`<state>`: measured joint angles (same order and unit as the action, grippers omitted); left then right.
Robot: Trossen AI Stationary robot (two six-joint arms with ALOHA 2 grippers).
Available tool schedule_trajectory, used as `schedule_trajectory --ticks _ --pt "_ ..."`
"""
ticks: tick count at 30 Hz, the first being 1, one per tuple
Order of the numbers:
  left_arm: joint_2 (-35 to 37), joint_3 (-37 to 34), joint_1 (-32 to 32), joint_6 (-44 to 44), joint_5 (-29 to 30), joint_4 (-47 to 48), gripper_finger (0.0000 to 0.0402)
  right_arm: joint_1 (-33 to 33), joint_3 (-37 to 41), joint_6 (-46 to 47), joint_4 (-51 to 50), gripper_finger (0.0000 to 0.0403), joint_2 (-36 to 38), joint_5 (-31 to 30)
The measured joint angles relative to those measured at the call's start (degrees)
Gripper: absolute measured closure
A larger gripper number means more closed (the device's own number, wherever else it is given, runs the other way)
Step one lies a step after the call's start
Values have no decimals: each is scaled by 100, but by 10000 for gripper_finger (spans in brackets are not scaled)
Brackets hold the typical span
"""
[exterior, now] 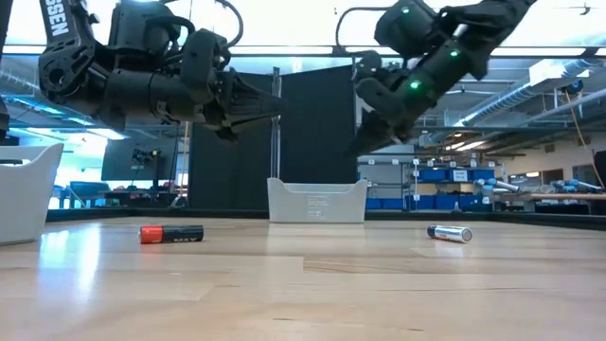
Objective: Sort batteries
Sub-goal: Put the red battery into the bottom left gray bin
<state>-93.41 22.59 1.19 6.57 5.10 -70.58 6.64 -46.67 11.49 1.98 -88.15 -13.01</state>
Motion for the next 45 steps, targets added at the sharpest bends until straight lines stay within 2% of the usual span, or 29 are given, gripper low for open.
schedule_trajectory --ticks 2,9,15,19,22,27,31,37,45 --pt "1 0 33 84 -37 -23 396 -175 129 90 51 400 36 -126" --pt "1 0 38 604 -810 16 396 -615 420 110 321 400 34 -522" --pt "1 19 44 740 -878 169 396 -761 423 156 435 399 30 -562" --pt "1 248 90 682 -821 596 396 -784 421 95 527 399 30 -562" --pt "9 533 208 389 -611 1310 396 -784 421 93 615 398 30 -562" --pt "188 1177 456 -66 50 3258 396 -805 421 84 649 398 30 -560" --pt "293 1691 652 -119 176 4684 396 -853 419 80 661 398 30 -558" --pt "318 2269 1003 343 197 6277 396 -959 417 80 739 398 28 -558" --pt "320 2904 1413 1516 202 7962 395 -1067 417 49 809 398 26 -556"
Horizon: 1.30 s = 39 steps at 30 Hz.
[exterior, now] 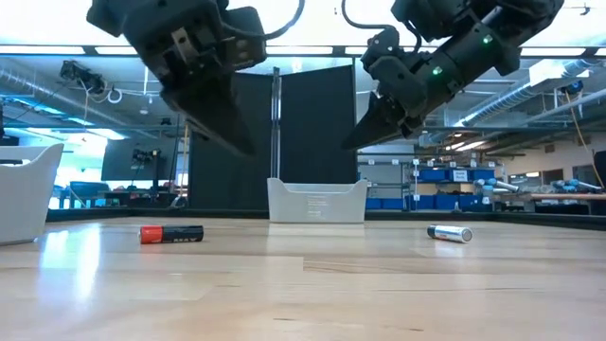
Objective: Sort batteries
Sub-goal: Put the red battery into the bottom left gray bin
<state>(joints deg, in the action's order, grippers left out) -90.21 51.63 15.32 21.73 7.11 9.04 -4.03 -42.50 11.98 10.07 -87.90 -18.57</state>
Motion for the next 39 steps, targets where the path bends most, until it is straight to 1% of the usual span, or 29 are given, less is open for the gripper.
schedule_trajectory --ticks 4,7,10,13,18,21,26,39 --pt "0 93 74 719 -28 640 384 -46 0 -9 75 398 0 0" --pt "-2 77 86 1321 -181 1027 369 -59 0 -33 99 398 0 2" --pt "-4 71 126 1674 -289 1337 351 -59 0 -61 142 398 0 4" --pt "-4 71 199 1892 -273 1382 329 -57 0 -65 194 396 0 6" --pt "-4 71 332 2000 -260 1243 287 -57 0 -157 194 394 0 22" --pt "-4 71 398 2226 -260 1260 269 -57 0 -163 192 394 0 22" --pt "-129 68 473 2246 -254 1239 264 -57 0 -163 260 394 0 22" --pt "-694 64 412 2355 -238 1320 264 -121 0 -163 371 394 -2 22"
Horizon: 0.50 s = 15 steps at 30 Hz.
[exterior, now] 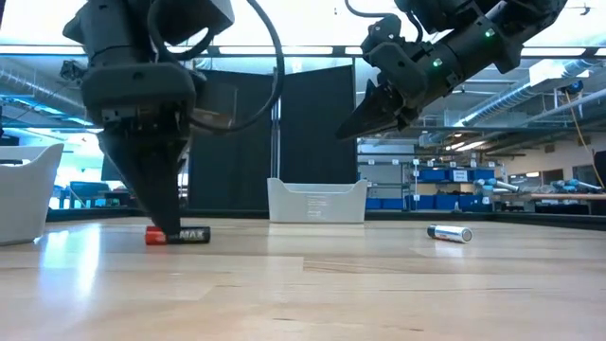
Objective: Sort batteries
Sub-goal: Put the red battery into the bottom left gray bin
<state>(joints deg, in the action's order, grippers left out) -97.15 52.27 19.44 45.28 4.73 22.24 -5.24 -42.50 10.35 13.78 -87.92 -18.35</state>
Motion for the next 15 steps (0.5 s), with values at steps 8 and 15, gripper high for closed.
schedule_trajectory --ticks 8,15 --pt "-107 -1 -74 -558 56 -202 264 0 0 -1 34 394 0 1" --pt "-119 0 -85 -1389 162 -885 264 0 -2 -2 33 394 0 0"
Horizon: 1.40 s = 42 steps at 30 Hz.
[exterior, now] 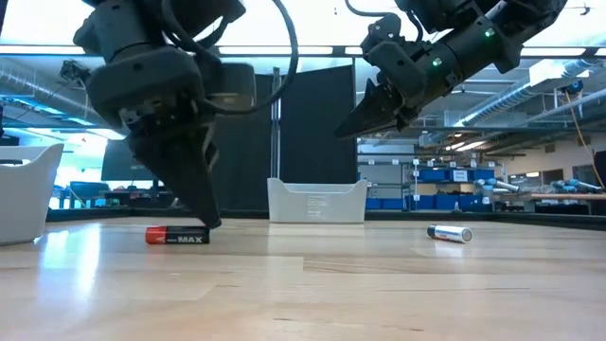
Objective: Sort batteries
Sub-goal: Put the red battery into the bottom left gray bin
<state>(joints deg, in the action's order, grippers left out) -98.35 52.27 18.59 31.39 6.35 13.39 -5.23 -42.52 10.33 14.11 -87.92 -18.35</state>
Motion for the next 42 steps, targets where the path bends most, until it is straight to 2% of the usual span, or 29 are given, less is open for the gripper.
schedule_trajectory --ticks 6,14,26,30,38,42 --pt "0 0 0 -244 -5 16 264 0 1 0 0 394 0 1" --pt "4 224 31 367 -29 1241 264 0 0 0 1 394 0 0" --pt "15 94 94 340 -137 1272 266 -2 0 0 16 394 0 0" --pt "15 90 93 340 -104 1291 284 0 0 0 19 394 0 0" --pt "24 85 52 47 -114 1316 355 -2 0 -31 21 394 -9 0" --pt "22 240 -2 -114 -157 1519 355 0 2 -44 30 394 -9 0"
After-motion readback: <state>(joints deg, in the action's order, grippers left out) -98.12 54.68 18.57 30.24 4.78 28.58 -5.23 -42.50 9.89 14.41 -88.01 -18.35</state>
